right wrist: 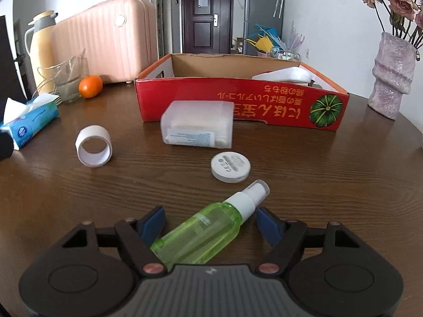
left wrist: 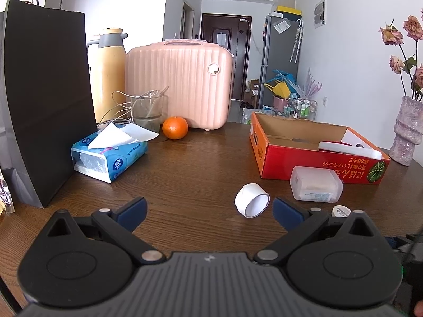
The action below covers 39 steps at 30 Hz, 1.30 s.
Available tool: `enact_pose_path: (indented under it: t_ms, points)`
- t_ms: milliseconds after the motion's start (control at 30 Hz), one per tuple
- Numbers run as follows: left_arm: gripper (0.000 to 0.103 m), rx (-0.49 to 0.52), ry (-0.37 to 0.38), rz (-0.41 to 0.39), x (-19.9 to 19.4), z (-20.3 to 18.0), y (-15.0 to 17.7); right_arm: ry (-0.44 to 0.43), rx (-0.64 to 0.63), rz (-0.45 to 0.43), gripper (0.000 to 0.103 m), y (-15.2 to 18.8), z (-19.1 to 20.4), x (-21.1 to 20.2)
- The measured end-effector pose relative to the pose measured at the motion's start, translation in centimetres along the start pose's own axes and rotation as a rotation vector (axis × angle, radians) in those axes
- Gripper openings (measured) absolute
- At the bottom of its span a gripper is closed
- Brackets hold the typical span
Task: Organize rigid objects
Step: 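Grasp the green spray bottle with the right tool, then lift the spray bottle with the right tool while the left tool grasps the clear container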
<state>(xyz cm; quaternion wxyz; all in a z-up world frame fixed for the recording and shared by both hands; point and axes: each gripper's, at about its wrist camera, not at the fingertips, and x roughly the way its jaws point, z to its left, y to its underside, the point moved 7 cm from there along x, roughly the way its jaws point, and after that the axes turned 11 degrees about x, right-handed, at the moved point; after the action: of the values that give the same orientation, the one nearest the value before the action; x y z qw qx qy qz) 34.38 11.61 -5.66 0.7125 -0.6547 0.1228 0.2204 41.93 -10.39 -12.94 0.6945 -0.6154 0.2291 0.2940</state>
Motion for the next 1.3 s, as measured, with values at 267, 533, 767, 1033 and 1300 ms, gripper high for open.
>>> enact_pose_path:
  t_ms: [267, 533, 767, 1033, 1300]
  points:
    - [0.103, 0.007, -0.010, 0.012, 0.3, -0.1, 0.2, -0.072, -0.048, -0.010, 0.030, 0.7, -0.1, -1.5]
    - [0.103, 0.009, -0.013, 0.017, 0.4, -0.1, 0.2, -0.123, -0.052, -0.052, 0.030, 0.3, 0.1, -2.3]
    - [0.103, 0.014, -0.015, 0.027, 0.7, -0.2, 0.4, -0.162, -0.028, -0.120, 0.030, -0.6, -0.3, -3.7]
    - [0.103, 0.040, -0.008, 0.067, 1.8, -1.1, 0.6, -0.190, 0.055, -0.230, 0.030, -2.9, -2.5, -5.5]
    - [0.103, 0.118, -0.012, 0.093, 2.7, -3.4, -0.4, -0.189, 0.097, -0.290, 0.030, -4.2, -4.7, -6.4]
